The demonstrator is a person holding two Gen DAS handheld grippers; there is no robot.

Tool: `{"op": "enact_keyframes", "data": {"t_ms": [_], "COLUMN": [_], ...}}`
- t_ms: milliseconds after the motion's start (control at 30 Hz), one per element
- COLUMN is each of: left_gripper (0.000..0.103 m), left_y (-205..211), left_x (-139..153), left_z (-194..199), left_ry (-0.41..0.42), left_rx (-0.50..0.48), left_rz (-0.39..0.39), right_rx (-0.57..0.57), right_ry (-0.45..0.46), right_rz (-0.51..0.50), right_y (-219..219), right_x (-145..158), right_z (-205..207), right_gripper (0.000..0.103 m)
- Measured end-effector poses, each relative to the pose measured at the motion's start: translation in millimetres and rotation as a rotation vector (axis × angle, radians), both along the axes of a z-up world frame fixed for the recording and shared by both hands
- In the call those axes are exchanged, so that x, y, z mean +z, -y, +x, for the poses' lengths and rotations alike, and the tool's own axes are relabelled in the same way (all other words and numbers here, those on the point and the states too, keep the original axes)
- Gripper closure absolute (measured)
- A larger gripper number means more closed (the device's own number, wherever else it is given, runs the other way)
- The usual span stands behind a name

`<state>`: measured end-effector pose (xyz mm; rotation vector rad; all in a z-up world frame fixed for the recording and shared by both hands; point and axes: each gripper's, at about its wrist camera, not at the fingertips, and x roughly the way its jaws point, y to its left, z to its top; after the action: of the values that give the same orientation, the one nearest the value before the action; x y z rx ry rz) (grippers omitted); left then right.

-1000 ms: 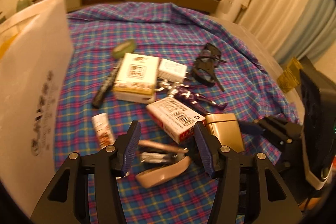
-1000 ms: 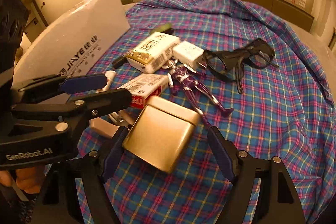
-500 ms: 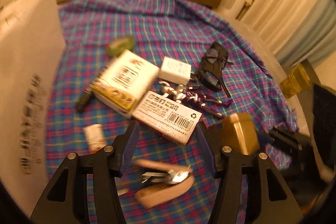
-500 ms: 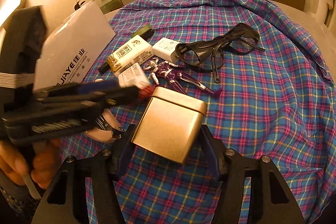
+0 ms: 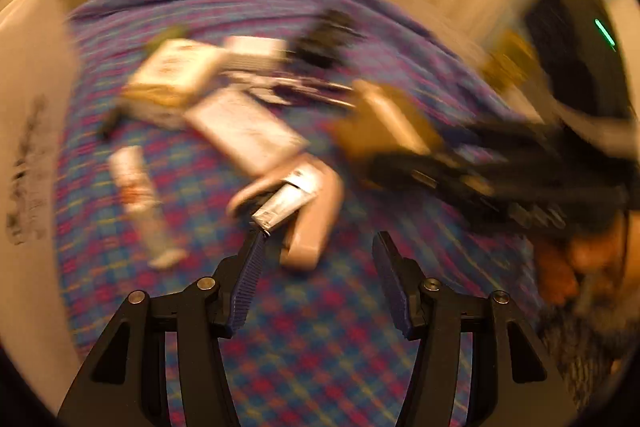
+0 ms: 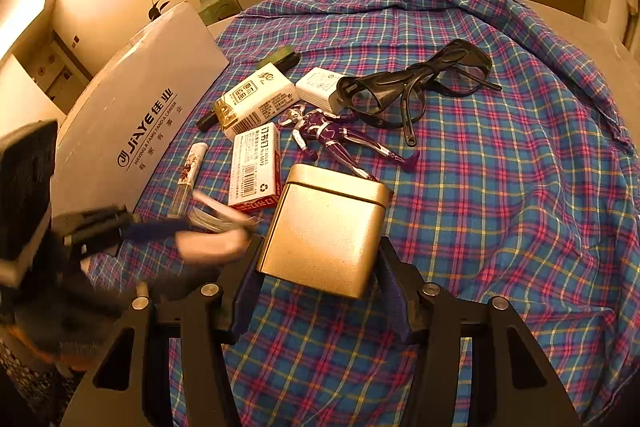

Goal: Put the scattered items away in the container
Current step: 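Close the left gripper on the pink stapler and lift it while the right gripper holds the tin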

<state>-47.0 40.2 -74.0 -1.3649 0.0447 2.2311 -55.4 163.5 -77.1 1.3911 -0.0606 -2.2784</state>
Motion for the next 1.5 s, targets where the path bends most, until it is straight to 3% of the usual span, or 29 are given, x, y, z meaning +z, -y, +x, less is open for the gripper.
{"op": "enact_keyframes", "data": {"t_ms": [133, 267, 433, 633, 667, 767, 833, 867, 900, 933, 967, 1067, 1167, 1233, 1300, 1433, 1500], "left_gripper": [0.044, 0.044, 0.044, 0.043, 0.043, 0.053, 0.056, 0.056, 0.057, 0.056, 0.056, 0.05, 0.047, 0.046, 0.044, 0.045, 0.056], "left_y": [-6, 1, -12, -34, -34, -13, 8, 28, 40, 49, 54, 54, 32, 6, -13, -33, -29], "left_x": [1, 5, 16, -13, -14, -11, -11, -16, -20, -21, -20, -5, 10, 10, 0, -15, -14], "left_z": [4, -1, 4, -8, -10, -26, -34, -40, -42, -42, -41, -29, -15, -8, -5, -6, -10], "left_ry": [-0.092, -0.147, -0.279, -0.232, -0.229, -0.111, 0.001, 0.095, 0.137, 0.142, 0.129, -0.01, -0.117, -0.173, -0.192, -0.194, -0.189], "left_rx": [0.011, 0.076, 0.009, -0.061, -0.051, 0.053, 0.12, 0.178, 0.225, 0.27, 0.3, 0.321, 0.209, 0.135, 0.092, 0.063, 0.116], "left_rz": [-0.096, -0.12, -0.193, -0.27, -0.257, -0.096, 0.088, 0.243, 0.321, 0.346, 0.333, 0.167, 0.101, 0.007, -0.087, -0.187, -0.165], "right_rx": [-0.01, -0.015, -0.027, -0.03, -0.031, -0.033, -0.032, -0.031, -0.029, -0.027, -0.026, -0.021, -0.014, -0.013, -0.024, -0.07, -0.078], "right_ry": [-0.017, -0.018, -0.018, 0.007, 0.008, 0.002, -0.002, -0.003, -0.003, -0.003, -0.003, -0.002, -0.005, -0.01, -0.022, -0.048, -0.041], "right_rz": [-0.002, 0.002, -0.005, -0.019, -0.022, -0.024, -0.028, -0.031, -0.033, -0.034, -0.035, -0.036, -0.036, -0.032, -0.026, -0.02, -0.024], "right_y": [-3, -4, -10, -14, -15, -15, -16, -16, -15, -15, -14, -13, -10, -9, -10, -21, -24], "right_x": [6, 6, 8, 4, 4, 6, 8, 8, 9, 9, 9, 9, 10, 10, 12, 18, 17], "right_z": [1, 2, 3, 3, 3, 3, 4, 4, 5, 5, 6, 6, 6, 7, 7, 5, 3], "right_gripper": [0.048, 0.048, 0.048, 0.048, 0.048, 0.048, 0.048, 0.048, 0.048, 0.048, 0.048, 0.048, 0.048, 0.048, 0.048, 0.048, 0.048]}}
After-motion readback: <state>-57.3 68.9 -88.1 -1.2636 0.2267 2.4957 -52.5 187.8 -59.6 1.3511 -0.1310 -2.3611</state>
